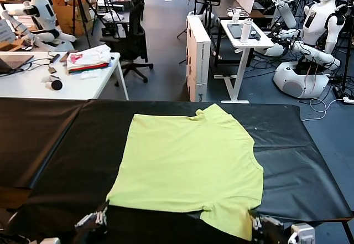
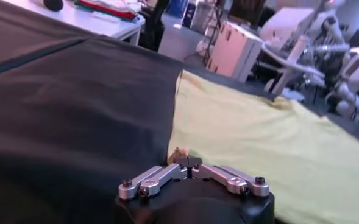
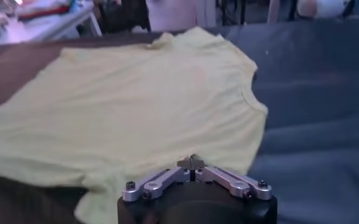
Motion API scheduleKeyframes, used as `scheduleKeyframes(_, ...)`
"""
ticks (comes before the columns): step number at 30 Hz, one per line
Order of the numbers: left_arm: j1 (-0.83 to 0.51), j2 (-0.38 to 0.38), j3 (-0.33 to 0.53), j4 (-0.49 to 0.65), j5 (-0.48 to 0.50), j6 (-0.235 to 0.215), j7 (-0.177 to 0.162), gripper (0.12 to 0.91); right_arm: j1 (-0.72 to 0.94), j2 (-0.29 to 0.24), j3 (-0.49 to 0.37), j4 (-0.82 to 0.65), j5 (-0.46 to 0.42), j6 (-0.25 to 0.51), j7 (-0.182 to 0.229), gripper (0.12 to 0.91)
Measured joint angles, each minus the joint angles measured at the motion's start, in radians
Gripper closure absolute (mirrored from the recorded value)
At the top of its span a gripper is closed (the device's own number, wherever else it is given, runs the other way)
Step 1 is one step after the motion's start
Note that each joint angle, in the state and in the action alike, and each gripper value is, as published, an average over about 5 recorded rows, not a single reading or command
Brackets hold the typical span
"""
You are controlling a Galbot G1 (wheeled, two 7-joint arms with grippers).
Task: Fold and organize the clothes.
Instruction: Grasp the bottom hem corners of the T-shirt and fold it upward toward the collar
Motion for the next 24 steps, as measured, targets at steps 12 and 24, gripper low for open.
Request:
scheduleKeyframes(12,-0.250,-0.043,0.039,0.154,0.042,0.002,-0.001,0.882,0.270,0.038,-0.113,-0.223,-0.020,0.036,-0.022,0.887)
scheduleKeyframes(24,-0.361,0.000,0.048,0.289,0.033,0.002,0.003,0.882,0.437,0.058,-0.236,-0.384,-0.057,0.048,-0.026,0.887)
